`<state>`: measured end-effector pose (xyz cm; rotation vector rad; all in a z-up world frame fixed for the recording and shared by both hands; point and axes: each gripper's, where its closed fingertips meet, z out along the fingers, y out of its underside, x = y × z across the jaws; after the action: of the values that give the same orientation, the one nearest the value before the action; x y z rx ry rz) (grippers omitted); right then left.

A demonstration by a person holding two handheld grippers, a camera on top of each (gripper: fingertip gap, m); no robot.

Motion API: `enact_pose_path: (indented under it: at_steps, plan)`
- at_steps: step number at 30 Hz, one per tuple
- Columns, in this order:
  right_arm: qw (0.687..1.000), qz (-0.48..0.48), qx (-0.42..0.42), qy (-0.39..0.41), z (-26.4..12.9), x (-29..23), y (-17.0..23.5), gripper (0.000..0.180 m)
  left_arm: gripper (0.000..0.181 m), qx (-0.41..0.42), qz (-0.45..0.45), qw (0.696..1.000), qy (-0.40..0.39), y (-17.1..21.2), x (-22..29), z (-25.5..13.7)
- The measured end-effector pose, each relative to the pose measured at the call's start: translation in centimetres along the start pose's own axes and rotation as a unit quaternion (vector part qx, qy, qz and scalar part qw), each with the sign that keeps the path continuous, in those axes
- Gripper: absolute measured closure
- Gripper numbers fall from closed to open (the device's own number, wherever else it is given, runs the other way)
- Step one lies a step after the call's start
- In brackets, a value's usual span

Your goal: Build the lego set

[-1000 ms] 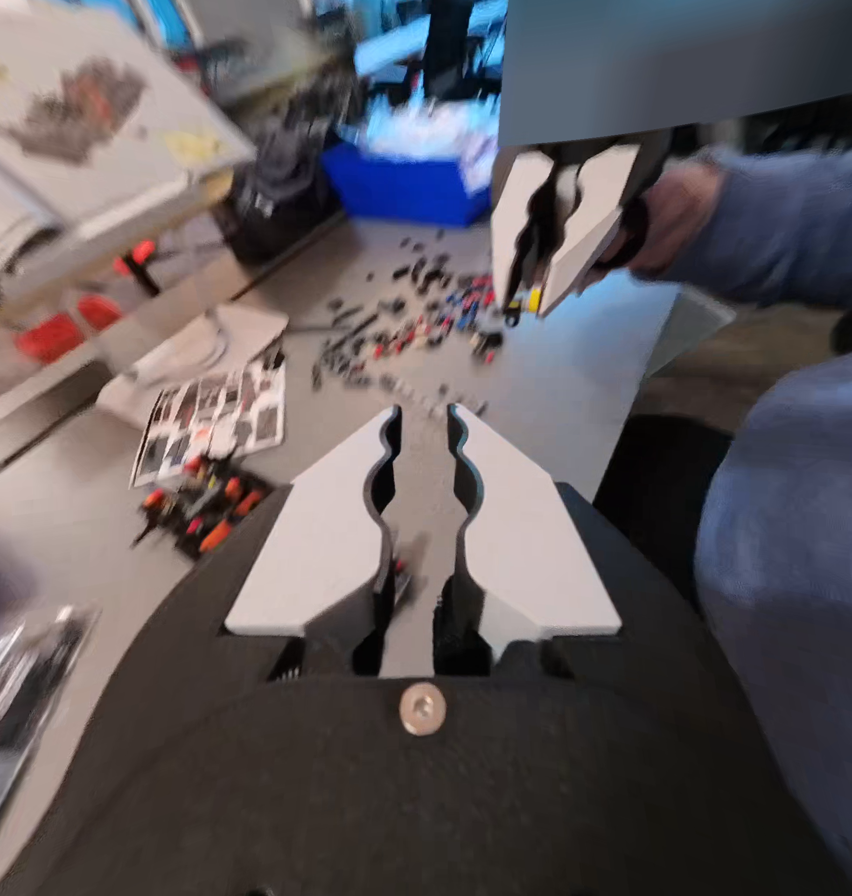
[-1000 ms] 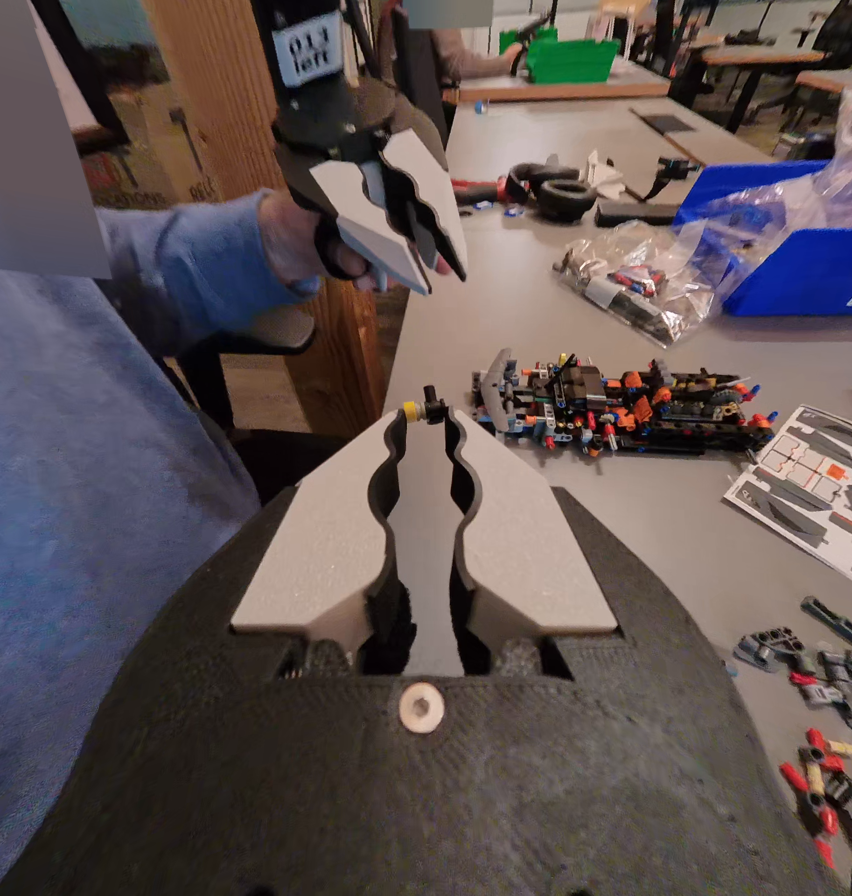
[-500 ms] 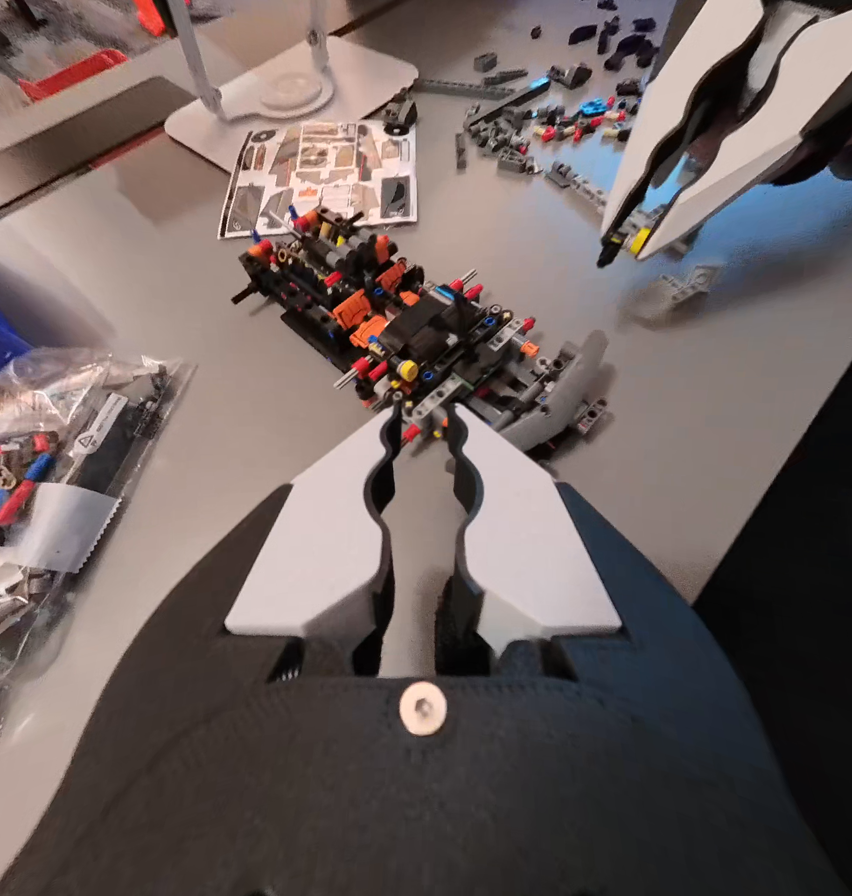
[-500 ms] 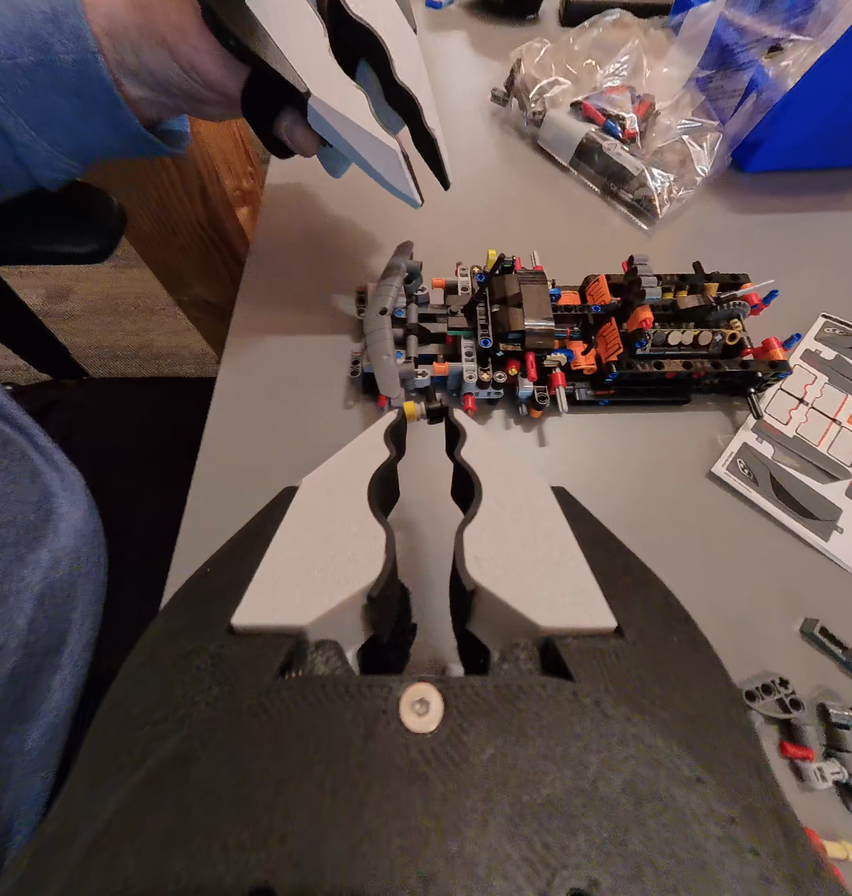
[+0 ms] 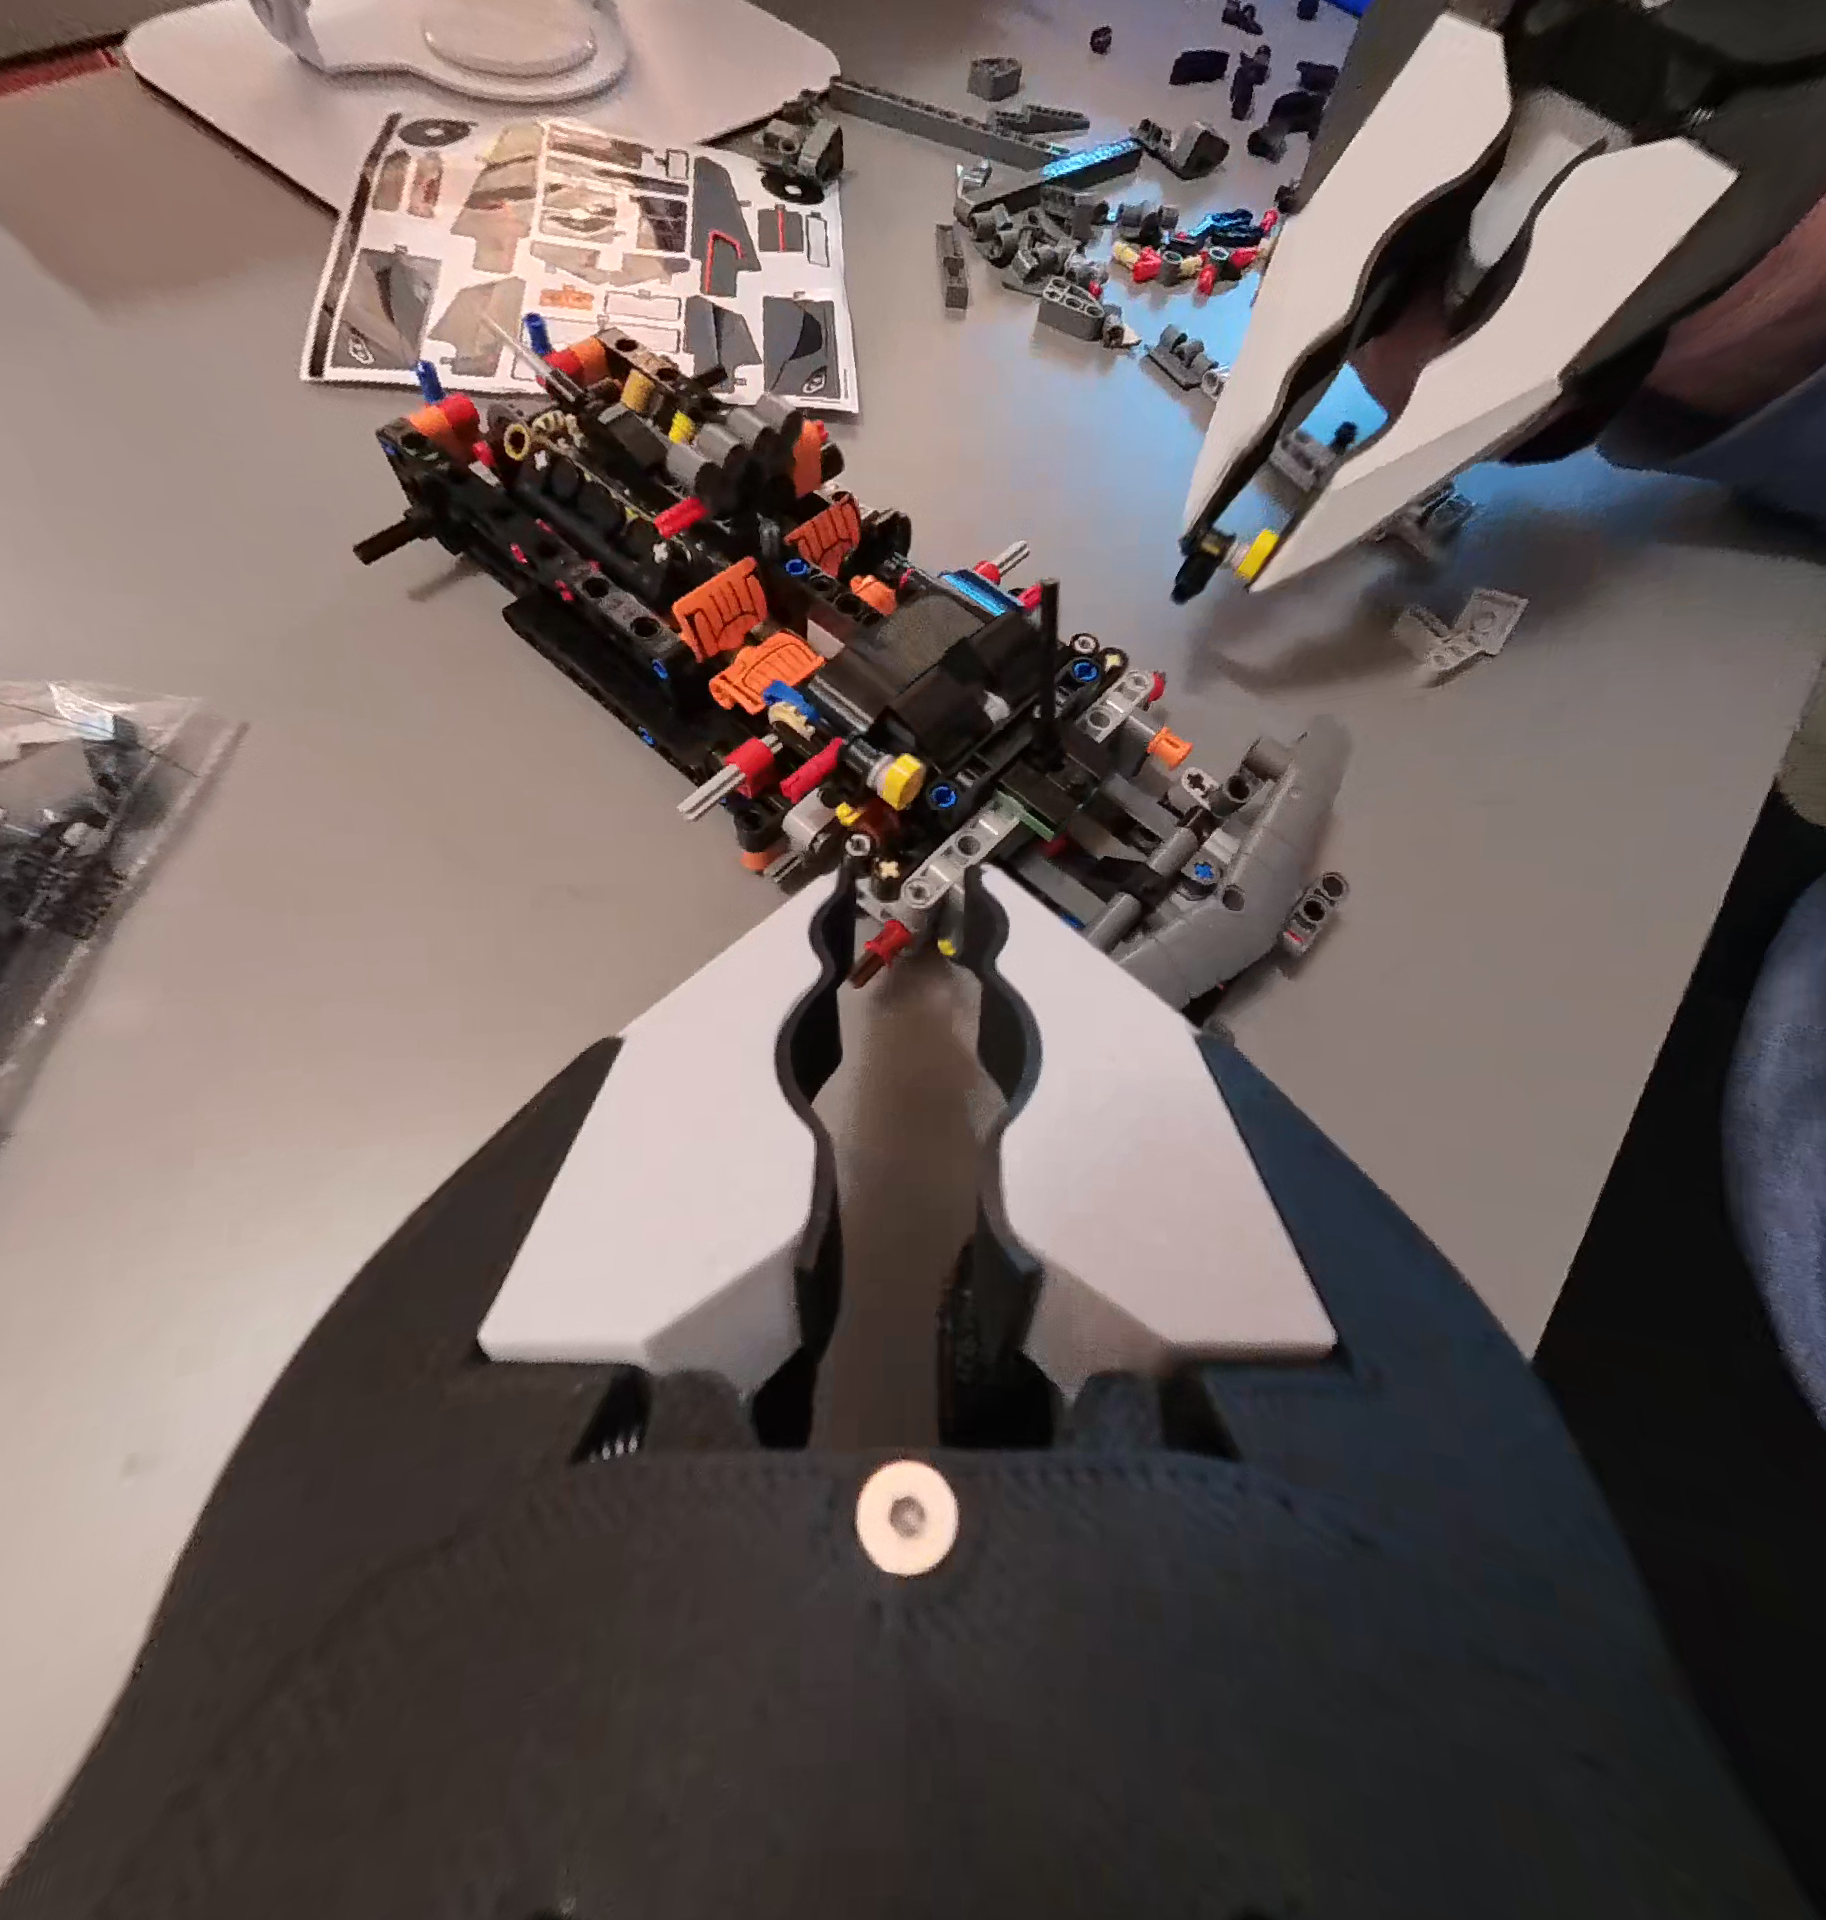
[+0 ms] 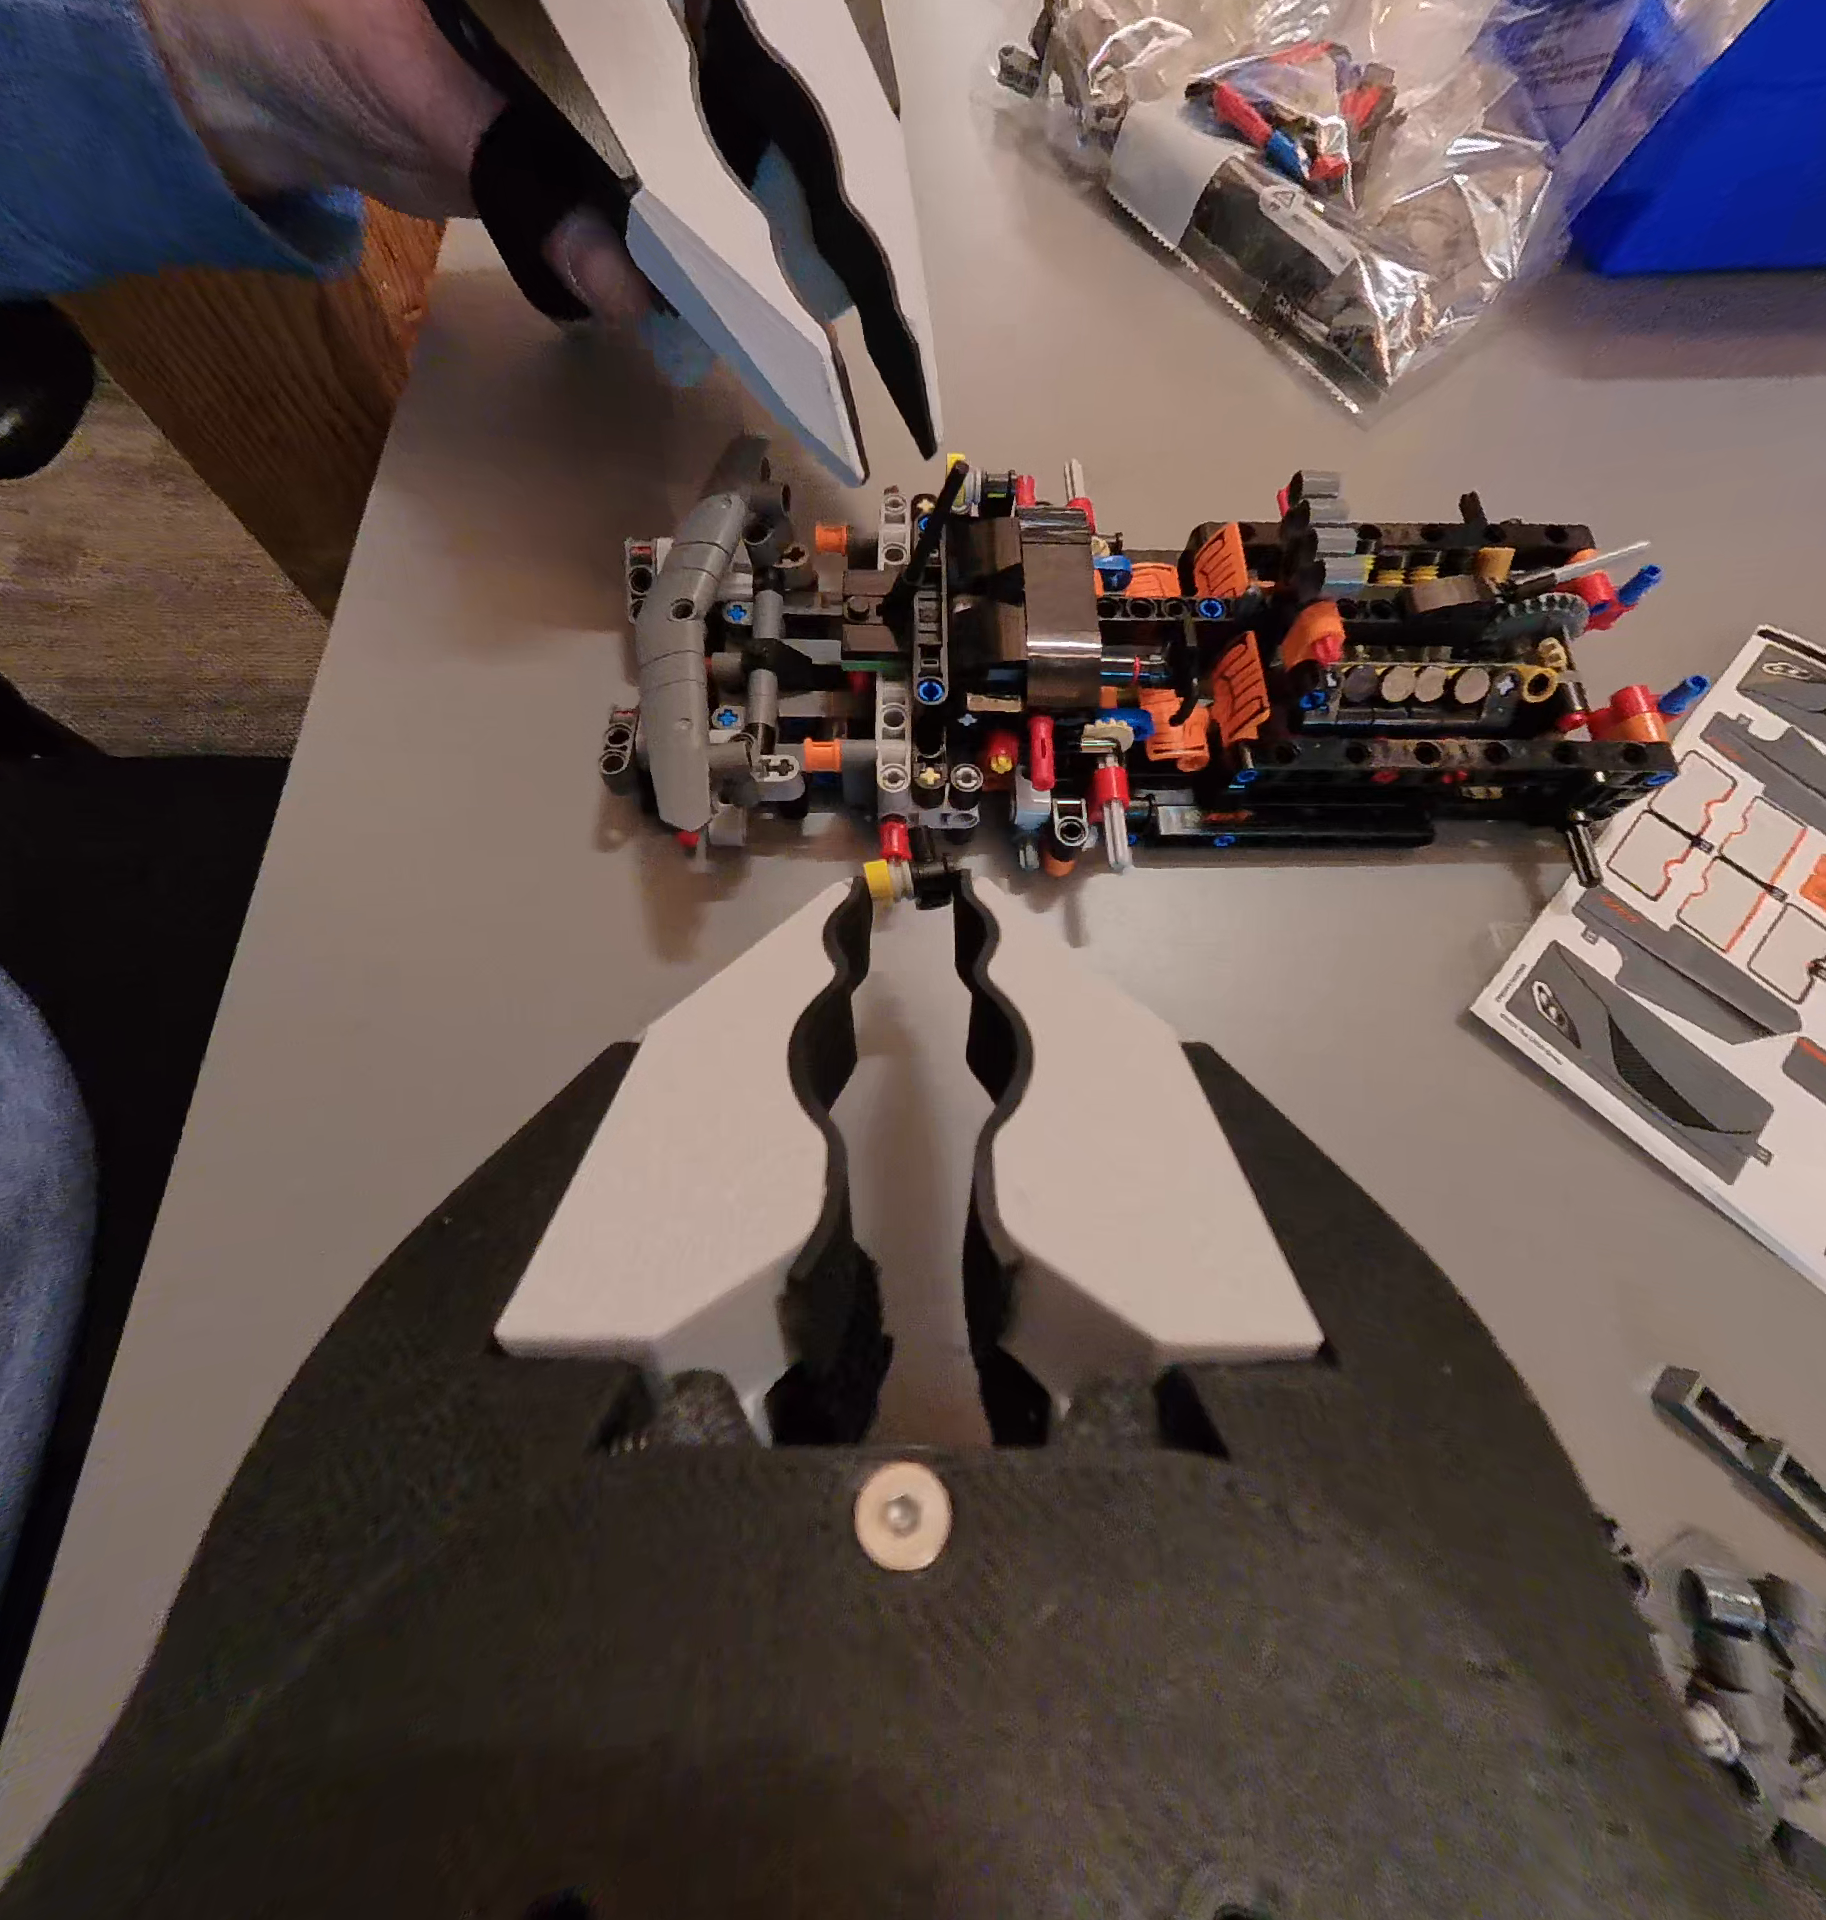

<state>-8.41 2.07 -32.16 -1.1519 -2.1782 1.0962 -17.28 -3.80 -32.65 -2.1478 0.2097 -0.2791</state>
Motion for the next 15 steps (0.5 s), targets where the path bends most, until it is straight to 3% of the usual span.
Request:
enact_pose_path:
  at_steps: [15]
  plan:
    - [1.000, -0.010, -0.006, -0.007, 1.5, 1.0, -0.7, 0.167, 0.159, 0.008, -0.001, 1.000, 0.010, -0.8, -0.4, 0.4]
